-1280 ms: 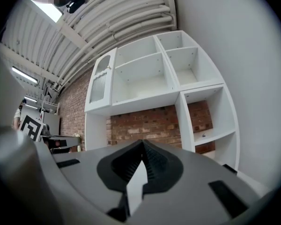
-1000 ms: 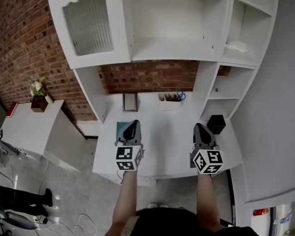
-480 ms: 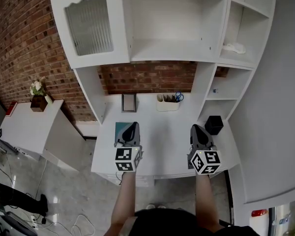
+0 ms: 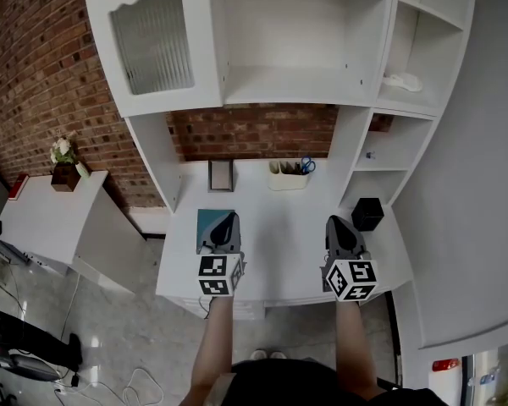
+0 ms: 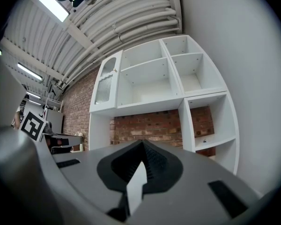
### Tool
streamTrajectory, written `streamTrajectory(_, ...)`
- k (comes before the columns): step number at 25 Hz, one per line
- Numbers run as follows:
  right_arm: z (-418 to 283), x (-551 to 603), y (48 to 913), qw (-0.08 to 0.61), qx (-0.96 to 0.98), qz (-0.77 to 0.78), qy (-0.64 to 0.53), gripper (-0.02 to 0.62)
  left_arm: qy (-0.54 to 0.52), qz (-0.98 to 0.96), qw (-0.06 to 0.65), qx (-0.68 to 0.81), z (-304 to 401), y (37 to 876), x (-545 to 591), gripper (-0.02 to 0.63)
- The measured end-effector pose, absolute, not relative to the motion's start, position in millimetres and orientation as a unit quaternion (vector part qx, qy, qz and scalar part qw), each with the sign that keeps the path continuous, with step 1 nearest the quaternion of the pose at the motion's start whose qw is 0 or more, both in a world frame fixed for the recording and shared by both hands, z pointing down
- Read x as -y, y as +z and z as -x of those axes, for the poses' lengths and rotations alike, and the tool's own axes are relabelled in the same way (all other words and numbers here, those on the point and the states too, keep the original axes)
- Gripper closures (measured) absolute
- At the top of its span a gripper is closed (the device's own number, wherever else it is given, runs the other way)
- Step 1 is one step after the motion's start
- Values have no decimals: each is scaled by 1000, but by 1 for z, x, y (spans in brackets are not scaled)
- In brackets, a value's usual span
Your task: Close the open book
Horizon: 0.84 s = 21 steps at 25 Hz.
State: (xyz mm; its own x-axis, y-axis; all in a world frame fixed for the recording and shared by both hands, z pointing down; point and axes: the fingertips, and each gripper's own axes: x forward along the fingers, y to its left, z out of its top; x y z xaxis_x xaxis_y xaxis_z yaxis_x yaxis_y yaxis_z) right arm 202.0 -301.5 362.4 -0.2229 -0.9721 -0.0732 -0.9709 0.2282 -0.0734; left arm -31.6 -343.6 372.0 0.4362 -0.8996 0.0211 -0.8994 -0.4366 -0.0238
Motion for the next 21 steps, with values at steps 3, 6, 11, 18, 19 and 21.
streamTrajectory(3,-201,301,364,51,-783,620,-7,597,-14,847,3,-531,32,374,344,597)
streamTrajectory(6,-199,300,365,50,-784,619,-8,597,-16,847,-1,-531,33,377,343,597)
streamTrajectory(11,-195,298,364,51,-785,617,-7,597,-15,847,-4,-531,36,380,341,597)
streamTrajectory(18,-189,293,364,49,-786,616,-7,597,-15,849,-3,-529,36,379,337,597)
streamTrajectory(19,-188,292,365,49,-786,616,-7,597,-15,849,-4,-529,37,379,337,597)
streamTrajectory(21,-187,291,366,48,-786,617,-8,597,-15,849,-5,-529,38,380,336,597)
